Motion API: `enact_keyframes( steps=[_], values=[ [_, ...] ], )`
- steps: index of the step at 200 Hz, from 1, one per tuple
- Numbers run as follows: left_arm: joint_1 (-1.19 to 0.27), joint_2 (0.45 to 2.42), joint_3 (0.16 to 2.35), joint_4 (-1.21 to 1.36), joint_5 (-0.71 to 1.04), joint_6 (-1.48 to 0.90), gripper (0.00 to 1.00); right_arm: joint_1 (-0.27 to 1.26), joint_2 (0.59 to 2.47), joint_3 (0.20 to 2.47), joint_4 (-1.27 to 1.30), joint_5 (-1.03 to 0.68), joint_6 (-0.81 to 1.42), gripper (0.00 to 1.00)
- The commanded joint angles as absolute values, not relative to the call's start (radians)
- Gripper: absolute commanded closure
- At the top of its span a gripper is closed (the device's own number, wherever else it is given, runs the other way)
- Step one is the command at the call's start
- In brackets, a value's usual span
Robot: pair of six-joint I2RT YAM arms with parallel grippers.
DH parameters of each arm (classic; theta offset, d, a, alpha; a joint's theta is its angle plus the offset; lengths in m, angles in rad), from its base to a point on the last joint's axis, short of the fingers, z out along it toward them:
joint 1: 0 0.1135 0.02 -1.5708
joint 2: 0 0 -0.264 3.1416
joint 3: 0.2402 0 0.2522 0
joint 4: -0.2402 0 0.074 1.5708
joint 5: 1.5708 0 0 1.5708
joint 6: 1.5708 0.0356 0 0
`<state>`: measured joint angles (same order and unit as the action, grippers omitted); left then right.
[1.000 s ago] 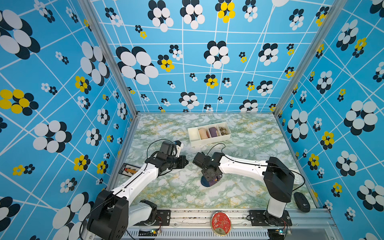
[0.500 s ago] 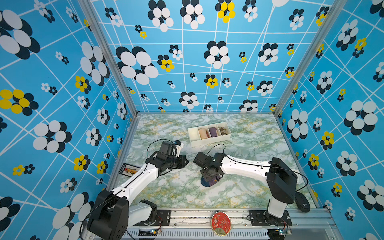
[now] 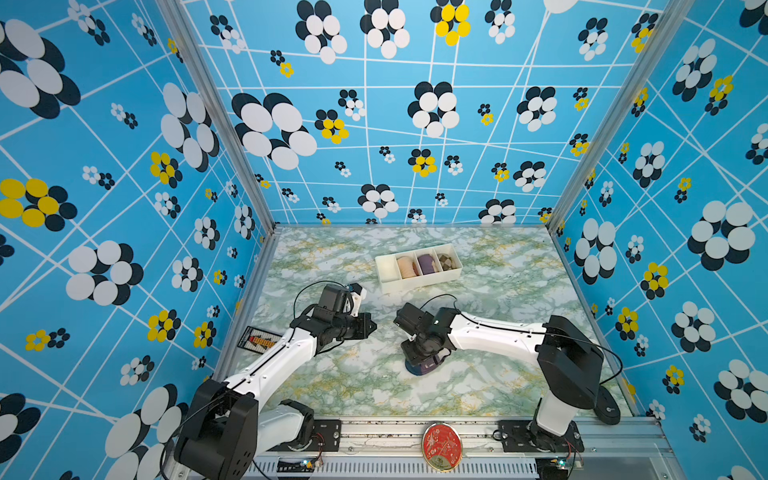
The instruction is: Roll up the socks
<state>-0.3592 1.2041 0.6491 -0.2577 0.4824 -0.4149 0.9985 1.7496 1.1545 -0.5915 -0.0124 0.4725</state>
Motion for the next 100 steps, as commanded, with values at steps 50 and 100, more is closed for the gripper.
enact_keyframes(
  steps=[50,100],
  values=[
    [-0.352,1.225,0.632,-0.247,0.499,-0.396,0.97,0.896,1.676,0.984,-0.366,-0.229,0.528,0.6],
    [-0.366,1.257,0.638,-0.242,0.498,-0.396,0.98,0.866,1.656,0.931,-0.271,-0.292,0.524,0.63]
  ],
)
